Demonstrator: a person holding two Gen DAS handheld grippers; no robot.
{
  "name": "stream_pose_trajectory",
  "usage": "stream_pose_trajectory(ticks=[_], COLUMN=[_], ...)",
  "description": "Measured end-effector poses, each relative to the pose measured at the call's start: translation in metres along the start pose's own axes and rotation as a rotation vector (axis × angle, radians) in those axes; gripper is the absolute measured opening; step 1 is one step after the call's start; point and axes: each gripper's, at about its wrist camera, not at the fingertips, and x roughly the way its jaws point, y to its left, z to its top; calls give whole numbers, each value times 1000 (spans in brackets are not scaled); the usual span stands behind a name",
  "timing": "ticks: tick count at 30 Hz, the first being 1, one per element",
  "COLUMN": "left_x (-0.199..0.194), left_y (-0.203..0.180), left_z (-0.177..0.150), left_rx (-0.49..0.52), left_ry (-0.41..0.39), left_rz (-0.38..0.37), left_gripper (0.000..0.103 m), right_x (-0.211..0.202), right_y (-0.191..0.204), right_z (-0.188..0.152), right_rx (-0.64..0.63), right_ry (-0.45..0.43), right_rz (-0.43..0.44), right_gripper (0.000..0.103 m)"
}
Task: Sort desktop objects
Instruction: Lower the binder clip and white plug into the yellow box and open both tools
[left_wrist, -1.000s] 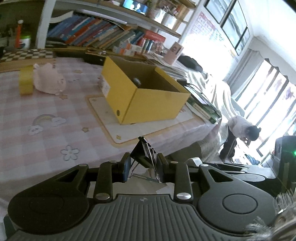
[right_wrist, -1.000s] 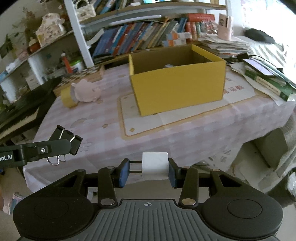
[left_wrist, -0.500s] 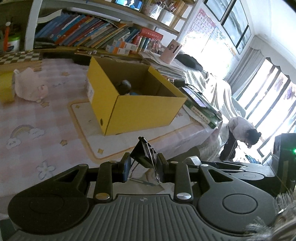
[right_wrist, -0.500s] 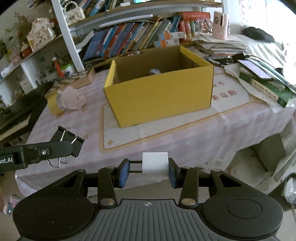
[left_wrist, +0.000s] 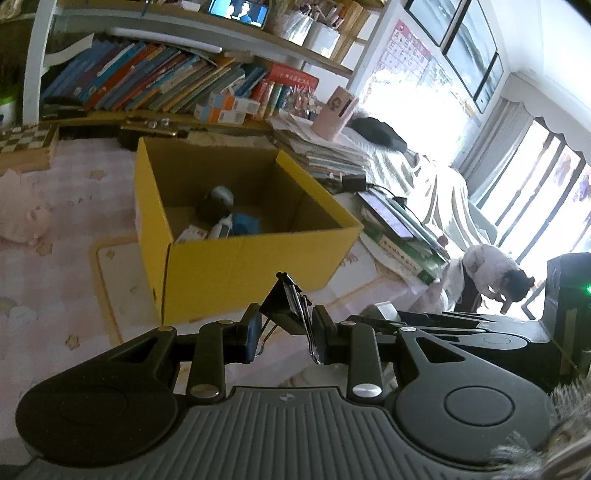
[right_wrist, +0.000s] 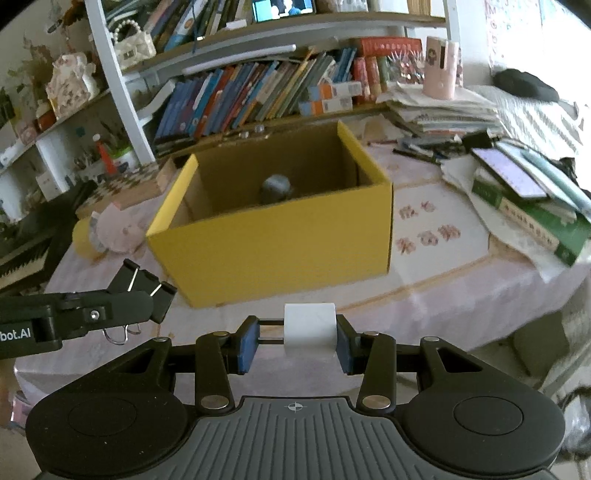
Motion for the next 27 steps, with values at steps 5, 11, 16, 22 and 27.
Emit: stream_pose_trajectory(ticks=[5, 11, 16, 22, 27], left_x=[13, 23, 32, 43, 54], left_y=[-8, -16, -18, -19, -15], left_z=[15, 33, 46, 62, 76], left_rx=[-1, 3, 3, 14, 35], left_ry=[-26, -65, -84, -102, -106], left_rz=[35, 78, 112, 154, 194], left_gripper=[27, 27, 27, 27, 27], right_x=[9, 16, 23, 37, 53], right_y=[-14, -24, -27, -29, -27], right_z=[18, 42, 62, 81, 98], right_rx=[-30, -64, -94, -135, -185], right_ry=[-13, -44, -70, -80, -91], right_rz=[32, 85, 124, 162, 192], right_gripper=[42, 42, 42, 42, 42])
